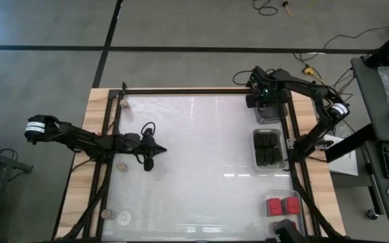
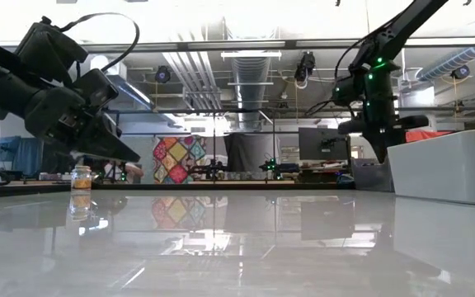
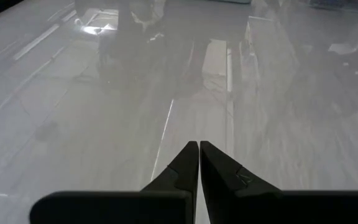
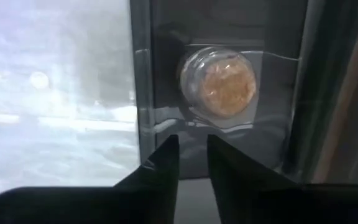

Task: Sort spices by type
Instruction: Put the brown seasoning bottle into the black bin

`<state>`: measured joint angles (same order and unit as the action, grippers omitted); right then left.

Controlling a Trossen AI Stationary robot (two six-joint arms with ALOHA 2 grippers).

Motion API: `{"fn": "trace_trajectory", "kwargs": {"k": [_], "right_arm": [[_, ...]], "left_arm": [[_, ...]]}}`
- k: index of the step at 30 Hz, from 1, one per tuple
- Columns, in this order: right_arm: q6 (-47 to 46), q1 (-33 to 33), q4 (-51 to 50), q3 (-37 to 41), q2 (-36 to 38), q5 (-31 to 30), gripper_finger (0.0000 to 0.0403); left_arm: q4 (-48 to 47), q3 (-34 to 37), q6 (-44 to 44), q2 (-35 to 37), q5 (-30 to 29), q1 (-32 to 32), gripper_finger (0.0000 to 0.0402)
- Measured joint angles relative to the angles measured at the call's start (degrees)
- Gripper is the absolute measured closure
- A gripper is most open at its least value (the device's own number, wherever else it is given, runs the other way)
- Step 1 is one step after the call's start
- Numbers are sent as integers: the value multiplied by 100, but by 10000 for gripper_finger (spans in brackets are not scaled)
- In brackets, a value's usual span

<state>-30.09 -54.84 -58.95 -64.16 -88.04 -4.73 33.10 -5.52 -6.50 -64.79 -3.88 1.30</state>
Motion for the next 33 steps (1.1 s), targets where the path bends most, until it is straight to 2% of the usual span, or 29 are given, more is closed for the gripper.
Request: {"fn": "trace_trajectory", "kwargs": {"k": [4,8,16,22,24,29,33], "right_arm": [[-1,-34,2,33,-165,-485,359],[-47,-32,7,33,-178,-1096,373],[-213,-24,158,-10,-176,-1429,360],[-239,103,-472,-437,-151,-1682,347],[-236,160,-319,-501,-148,-1746,347],[34,148,650,-447,-320,-1347,359],[120,58,767,-444,-595,-1424,372]], "left_arm": [[-66,0,-6,0,0,0,401],[-113,0,-15,0,0,0,401],[-107,-2,-15,2,0,0,401],[-102,0,-17,2,0,2,401],[-100,0,-17,2,0,2,401],[-96,-1,-9,2,-1,2,401],[-102,0,-9,2,0,2,401]]}}
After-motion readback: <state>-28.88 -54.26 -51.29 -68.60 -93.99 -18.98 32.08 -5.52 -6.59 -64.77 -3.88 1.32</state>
